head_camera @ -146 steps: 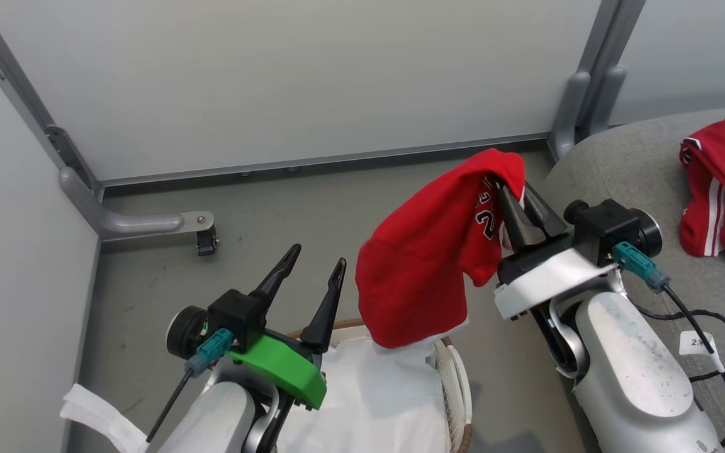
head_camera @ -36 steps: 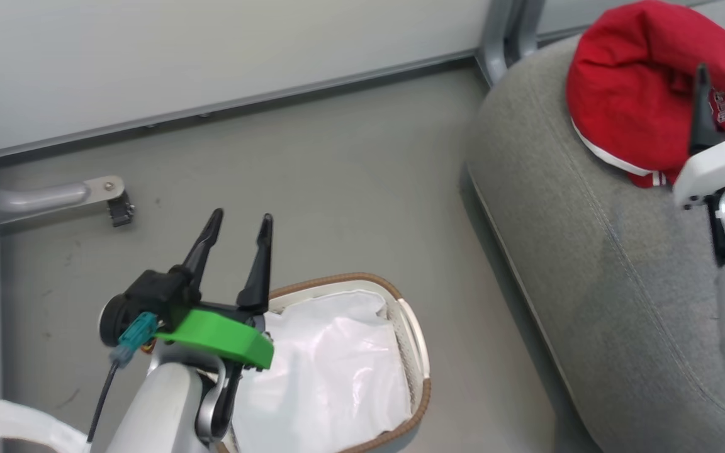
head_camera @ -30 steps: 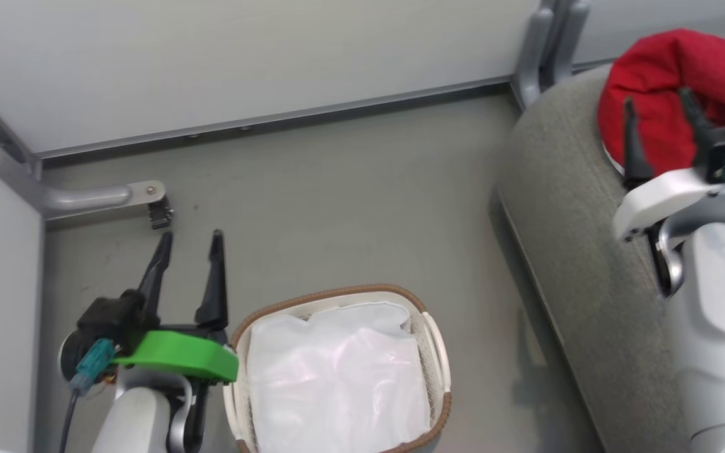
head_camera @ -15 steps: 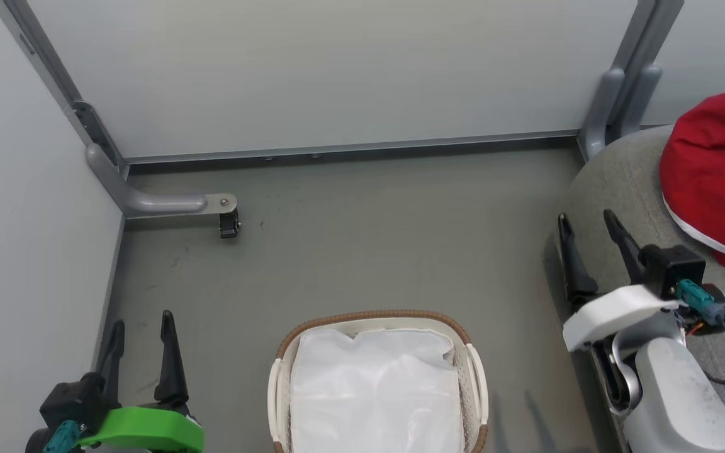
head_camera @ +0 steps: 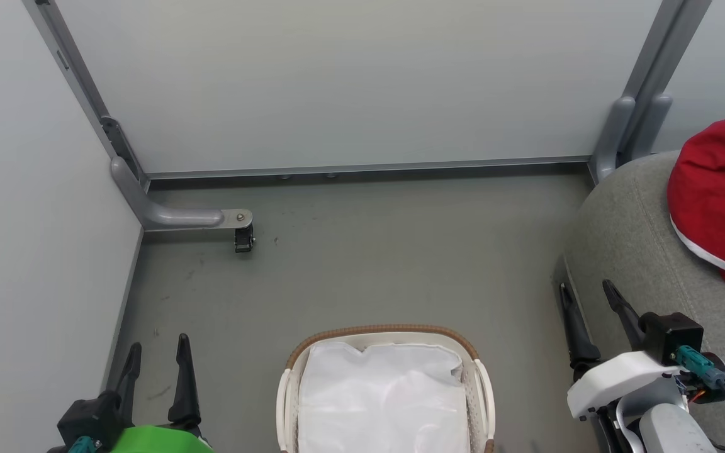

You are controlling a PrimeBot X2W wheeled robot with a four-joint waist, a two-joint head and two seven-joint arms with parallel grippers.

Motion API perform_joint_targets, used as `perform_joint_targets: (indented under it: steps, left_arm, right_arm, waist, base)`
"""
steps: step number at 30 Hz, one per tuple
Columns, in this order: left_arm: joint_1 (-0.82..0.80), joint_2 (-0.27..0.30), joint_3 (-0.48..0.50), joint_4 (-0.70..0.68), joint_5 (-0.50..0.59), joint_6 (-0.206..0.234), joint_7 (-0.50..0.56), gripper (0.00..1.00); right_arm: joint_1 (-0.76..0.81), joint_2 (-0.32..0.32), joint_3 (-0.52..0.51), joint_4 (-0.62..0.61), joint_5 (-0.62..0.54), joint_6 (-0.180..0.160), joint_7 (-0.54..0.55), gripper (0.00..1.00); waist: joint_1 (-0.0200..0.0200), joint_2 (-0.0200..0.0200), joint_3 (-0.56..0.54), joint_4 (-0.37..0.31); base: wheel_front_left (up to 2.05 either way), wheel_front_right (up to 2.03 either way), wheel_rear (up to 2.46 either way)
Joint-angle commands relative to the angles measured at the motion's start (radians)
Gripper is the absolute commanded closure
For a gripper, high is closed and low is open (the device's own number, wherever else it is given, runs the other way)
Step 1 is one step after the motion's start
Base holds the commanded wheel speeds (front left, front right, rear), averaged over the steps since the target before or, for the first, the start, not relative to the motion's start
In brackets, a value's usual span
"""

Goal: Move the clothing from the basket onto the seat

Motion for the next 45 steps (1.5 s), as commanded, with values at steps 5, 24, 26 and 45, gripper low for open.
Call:
perform_joint_targets:
  steps: [5, 24, 26, 45]
  left_arm:
    - [0.007, -0.001, 0.001, 0.005, -0.007, -0.004, 0.001, 0.0]
    - [-0.002, -0.006, -0.011, 0.043, -0.048, -0.002, 0.009, 1.0]
    - [-0.006, -0.005, -0.007, 0.041, -0.084, -0.002, 0.02, 1.0]
    - [-0.042, -0.004, 0.025, 0.021, -0.383, -0.004, 0.107, 1.0]
  right_arm:
    - [0.007, -0.004, 0.004, 0.001, -0.013, -0.001, -0.005, 0.0]
    - [0.013, 0.008, 0.02, 0.042, 0.022, 0.0, 0.016, 1.0]
    - [0.011, 0.007, 0.014, 0.04, 0.062, 0.0, 0.029, 1.0]
    - [0.024, 0.005, -0.01, -0.011, 0.395, 0.0, 0.109, 1.0]
  waist:
    - [0.0001, 0.0, 0.001, -0.009]
    - [0.0001, 0.0, 0.001, -0.011]
    - [0.0001, 0.0, 0.001, -0.012]
    - [0.0001, 0.0, 0.001, -0.015]
  base:
    - [0.0, 0.0, 0.0]
    - [0.0, 0.0, 0.0]
    - [0.0, 0.0, 0.0]
    - [0.0, 0.0, 0.0]
